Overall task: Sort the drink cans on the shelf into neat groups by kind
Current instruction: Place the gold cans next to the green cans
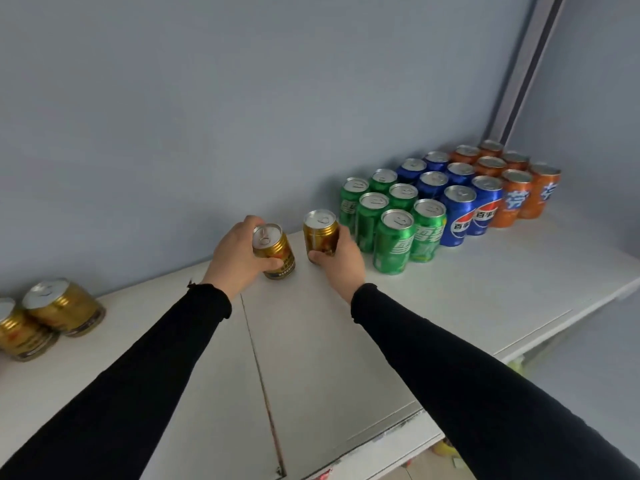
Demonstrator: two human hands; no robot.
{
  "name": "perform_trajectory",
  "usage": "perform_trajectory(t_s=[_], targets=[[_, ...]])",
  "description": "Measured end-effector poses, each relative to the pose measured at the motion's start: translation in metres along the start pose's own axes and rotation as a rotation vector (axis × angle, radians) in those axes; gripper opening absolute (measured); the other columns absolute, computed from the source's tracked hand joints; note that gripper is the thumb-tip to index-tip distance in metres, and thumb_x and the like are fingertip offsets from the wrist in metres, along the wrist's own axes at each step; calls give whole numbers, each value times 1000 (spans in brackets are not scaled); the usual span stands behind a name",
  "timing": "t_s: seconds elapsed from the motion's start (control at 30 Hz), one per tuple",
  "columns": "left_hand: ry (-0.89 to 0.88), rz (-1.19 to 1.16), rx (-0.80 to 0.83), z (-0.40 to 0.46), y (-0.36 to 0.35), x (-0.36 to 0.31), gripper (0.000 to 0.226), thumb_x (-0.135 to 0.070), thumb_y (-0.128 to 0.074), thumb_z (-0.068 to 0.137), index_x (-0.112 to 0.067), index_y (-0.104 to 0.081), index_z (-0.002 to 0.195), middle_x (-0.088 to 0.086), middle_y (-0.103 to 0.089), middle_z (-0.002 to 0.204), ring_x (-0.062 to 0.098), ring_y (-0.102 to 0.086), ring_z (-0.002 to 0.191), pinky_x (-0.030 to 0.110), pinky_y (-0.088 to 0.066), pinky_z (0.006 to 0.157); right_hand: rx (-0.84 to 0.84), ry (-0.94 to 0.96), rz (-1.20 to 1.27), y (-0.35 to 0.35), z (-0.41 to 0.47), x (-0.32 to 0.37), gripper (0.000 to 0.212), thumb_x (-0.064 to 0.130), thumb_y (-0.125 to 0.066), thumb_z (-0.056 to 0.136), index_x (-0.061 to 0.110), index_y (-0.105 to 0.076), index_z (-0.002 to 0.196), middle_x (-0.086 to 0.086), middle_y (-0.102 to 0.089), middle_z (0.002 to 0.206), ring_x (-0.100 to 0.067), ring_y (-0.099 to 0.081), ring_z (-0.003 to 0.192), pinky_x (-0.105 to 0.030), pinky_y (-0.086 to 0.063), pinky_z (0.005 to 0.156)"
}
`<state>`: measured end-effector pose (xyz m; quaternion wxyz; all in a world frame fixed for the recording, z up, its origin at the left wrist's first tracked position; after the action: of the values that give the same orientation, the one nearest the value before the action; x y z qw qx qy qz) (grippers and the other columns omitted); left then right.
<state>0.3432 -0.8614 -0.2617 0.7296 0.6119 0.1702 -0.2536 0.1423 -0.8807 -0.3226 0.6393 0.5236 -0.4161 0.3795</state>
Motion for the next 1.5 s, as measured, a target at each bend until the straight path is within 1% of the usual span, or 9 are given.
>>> perform_trajectory(t_s=[0.17,0.53,0.6,0.7,0.83,0.93,1.07,1.27,1.5], targets=[[59,79,-13,36,-22,-19,66,-27,-87,69,-23,-50,124,1,-59,114,22,-57,101,40,-50,85,24,8,16,-4,33,-13,66,14,-78,81,14,-42,137,-7,-58,134,-26,-55,125,-45,-45,107],[86,117,-30,61,-43,-24,68,-20,-85,69,-21,-50,128,4,-57,118,27,-58,106,42,-51,90,34,25,30,-14,54,-18,82,11,-76,80,18,-30,148,-6,-47,147,-24,-46,137,-45,-38,114],[108,99,-33,58,-43,-22,76,-21,-85,70,-23,-45,135,5,-55,125,27,-57,112,41,-50,94,56,40,61,-10,47,-13,86,9,-75,81,17,-27,151,-5,-44,150,-22,-42,139,-40,-34,116],[147,12,-31,45,-45,-18,96,-26,-85,74,-27,-28,150,4,-47,142,22,-52,124,42,-46,104,29,64,98,-1,29,-5,90,8,-74,82,17,-22,155,-6,-39,154,-23,-36,143,-41,-31,118],[121,27,-70,5,-30,-12,88,-32,-78,84,-28,-24,153,0,-41,151,16,-44,135,37,-39,112,-4,209,31,7,-5,9,85,9,-70,85,9,-22,155,-11,-30,159,-25,-24,148,-44,-21,122],[63,134,-138,-37,1,-8,72,-32,-71,90,-23,-34,151,-2,-42,147,14,-41,135,31,-34,113,9,410,-88,-1,-35,31,72,11,-67,87,8,-34,151,-9,-32,156,-25,-26,144,-36,-22,120],[78,234,-193,-85,44,25,58,-29,-68,92,-20,-44,144,-3,-44,143,17,-40,130,20,-29,106,154,532,-168,-42,-72,64,56,15,-66,91,12,-44,142,-7,-38,152,-25,-31,141,-33,-30,115],[131,332,-246,-143,117,98,57,-30,-69,91,-20,-46,141,-2,-44,142,17,-39,130,18,-25,105,331,552,-147,-137,-117,107,48,17,-63,94,15,-48,140,-3,-44,147,-20,-36,134,-21,-26,106],[141,478,-165,-165,218,189,80,-32,-78,82,-18,-35,149,5,-42,146,24,-38,134,34,-33,109,429,340,-75,-260,-156,146,63,27,-71,90,17,-41,144,0,-46,143,-17,-42,130,-27,-36,105]])
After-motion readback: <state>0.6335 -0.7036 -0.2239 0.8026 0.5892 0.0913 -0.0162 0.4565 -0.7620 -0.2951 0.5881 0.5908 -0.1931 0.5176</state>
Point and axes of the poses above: each hand's wrist, its own z-axis towards the middle knuckle, its own y-axis out of the back of the hand, x = y × z, the point moved 6 cm from there along z, towards the middle knuckle
